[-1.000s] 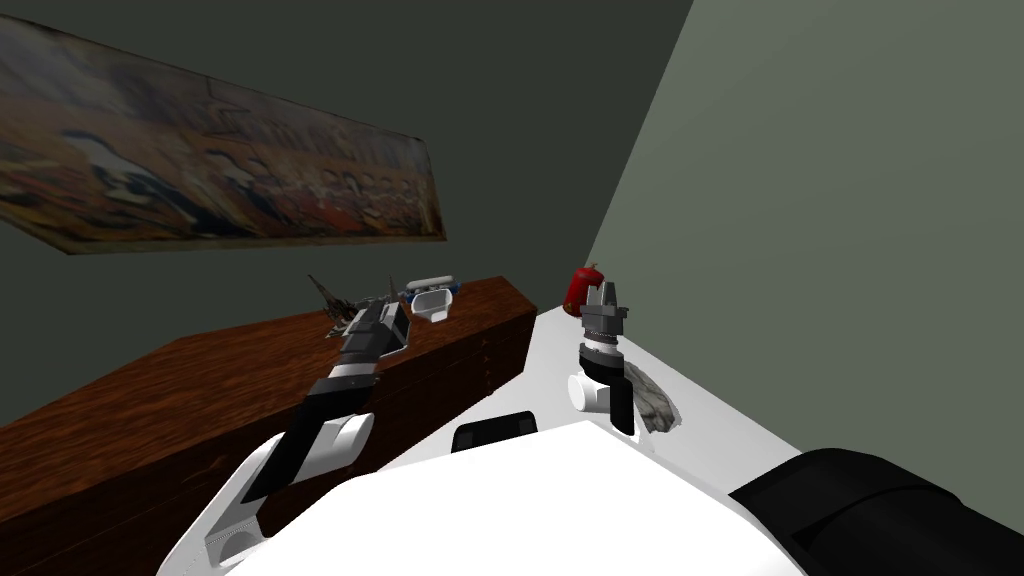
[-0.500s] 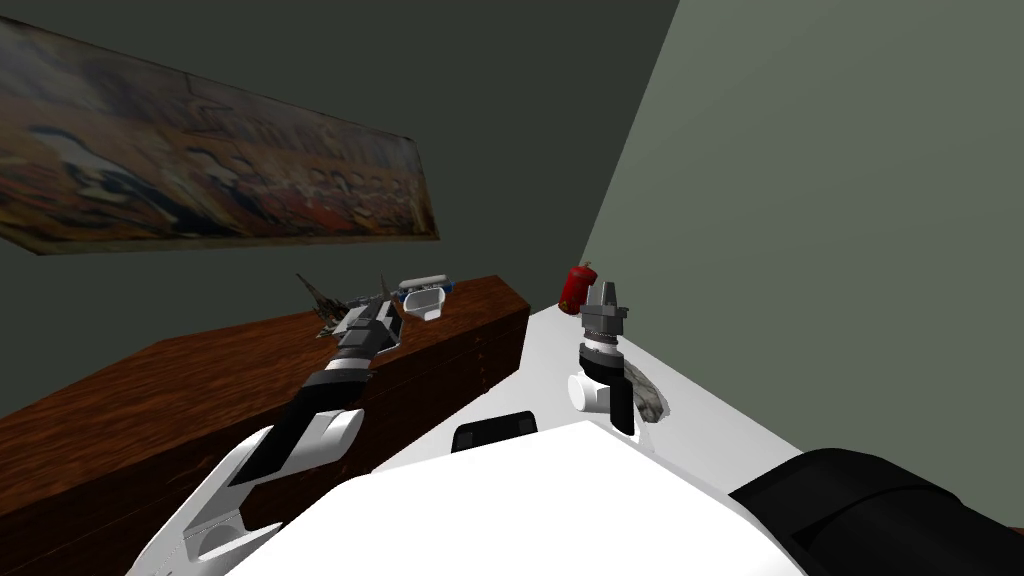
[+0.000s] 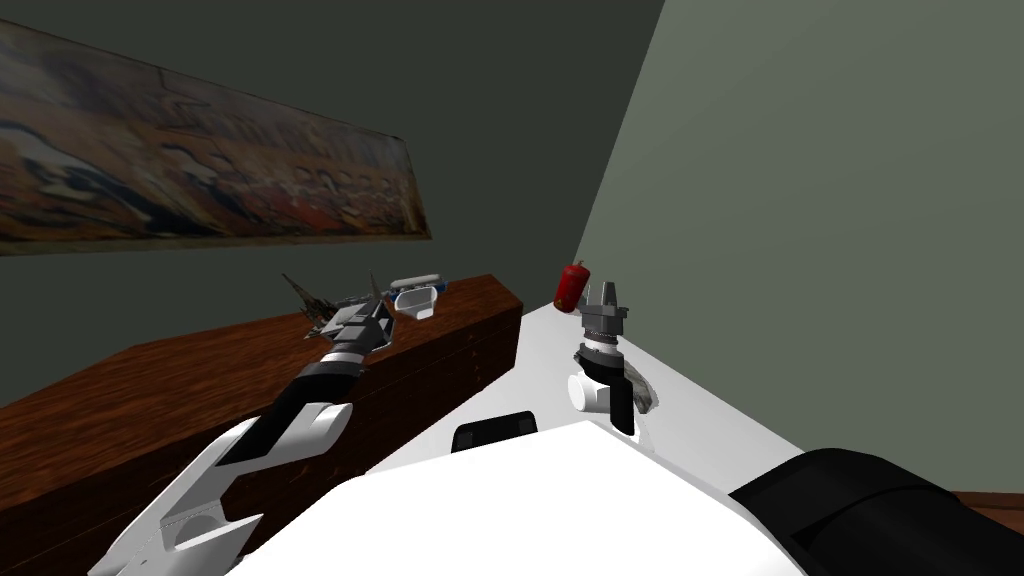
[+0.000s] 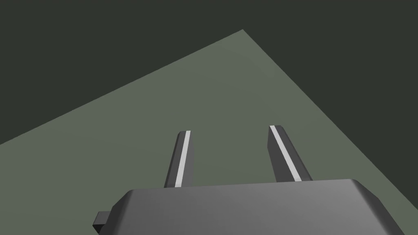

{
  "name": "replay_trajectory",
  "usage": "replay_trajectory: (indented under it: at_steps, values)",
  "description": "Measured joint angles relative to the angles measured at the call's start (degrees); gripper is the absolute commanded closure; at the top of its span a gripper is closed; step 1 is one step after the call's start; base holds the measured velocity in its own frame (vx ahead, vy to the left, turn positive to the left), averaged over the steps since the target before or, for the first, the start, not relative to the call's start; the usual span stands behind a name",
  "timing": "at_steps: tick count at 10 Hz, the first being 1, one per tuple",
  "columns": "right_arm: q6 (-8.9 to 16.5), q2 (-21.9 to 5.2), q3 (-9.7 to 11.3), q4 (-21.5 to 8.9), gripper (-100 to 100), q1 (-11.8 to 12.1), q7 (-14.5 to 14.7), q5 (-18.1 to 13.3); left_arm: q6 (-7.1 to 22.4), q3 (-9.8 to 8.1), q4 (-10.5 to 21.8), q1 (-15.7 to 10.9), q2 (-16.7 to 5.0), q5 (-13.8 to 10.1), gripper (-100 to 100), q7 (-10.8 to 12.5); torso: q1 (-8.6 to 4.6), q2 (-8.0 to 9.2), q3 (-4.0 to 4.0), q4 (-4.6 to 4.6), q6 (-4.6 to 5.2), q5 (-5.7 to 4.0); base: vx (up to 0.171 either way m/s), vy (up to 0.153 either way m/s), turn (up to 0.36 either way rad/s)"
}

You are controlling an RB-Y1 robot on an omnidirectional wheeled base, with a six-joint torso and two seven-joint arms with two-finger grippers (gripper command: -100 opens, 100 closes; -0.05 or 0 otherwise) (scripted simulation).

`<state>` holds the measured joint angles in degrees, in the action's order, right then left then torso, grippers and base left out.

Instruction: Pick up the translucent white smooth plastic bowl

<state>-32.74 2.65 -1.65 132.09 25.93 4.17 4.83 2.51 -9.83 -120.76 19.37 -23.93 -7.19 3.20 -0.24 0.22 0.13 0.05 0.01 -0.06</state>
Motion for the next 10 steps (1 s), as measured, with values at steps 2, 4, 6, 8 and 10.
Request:
replay_trajectory:
  at_steps: [2,4,6,8,10]
  values:
    - [0.0,0.0,0.0,0.0,0,0.0,0.0,0.0,3.32,-0.85,0.56,-0.65,-2.07,-1.51,-100,1.28,0.0,-0.07,-0.04,-0.02,0.0,0.0,-0.032,-0.063,-0.053]
    - [0.0,0.0,0.0,0.0,0,0.0,0.0,0.0,6.39,-1.6,1.04,-1.26,-3.88,-2.92,-100,2.42,0.03,-0.07,-0.04,-0.02,-0.01,0.01,-0.033,-0.057,-0.053]
    - [0.0,-0.01,-0.01,0.0,0,0.01,0.0,0.0,9.14,-2.01,1.11,-1.59,-4.76,-3.62,-100,3.12,0.18,-0.14,-0.07,-0.03,-0.03,0.04,-0.009,-0.026,-0.031]
    - [0.0,0.0,-0.01,0.0,0,0.01,0.0,0.0,12.28,-2.71,1.89,-2.74,-6.56,-4.99,-100,4.17,0.12,-0.16,-0.09,-0.04,-0.02,0.03,-0.023,-0.052,-0.053]
    - [0.0,0.0,-0.01,0.0,0,0.01,0.0,0.0,15.59,-3.61,2.72,-3.49,-8.78,-6.76,-100,5.44,0.07,-0.13,-0.07,-0.03,-0.03,0.02,-0.01,-0.055,-0.046]
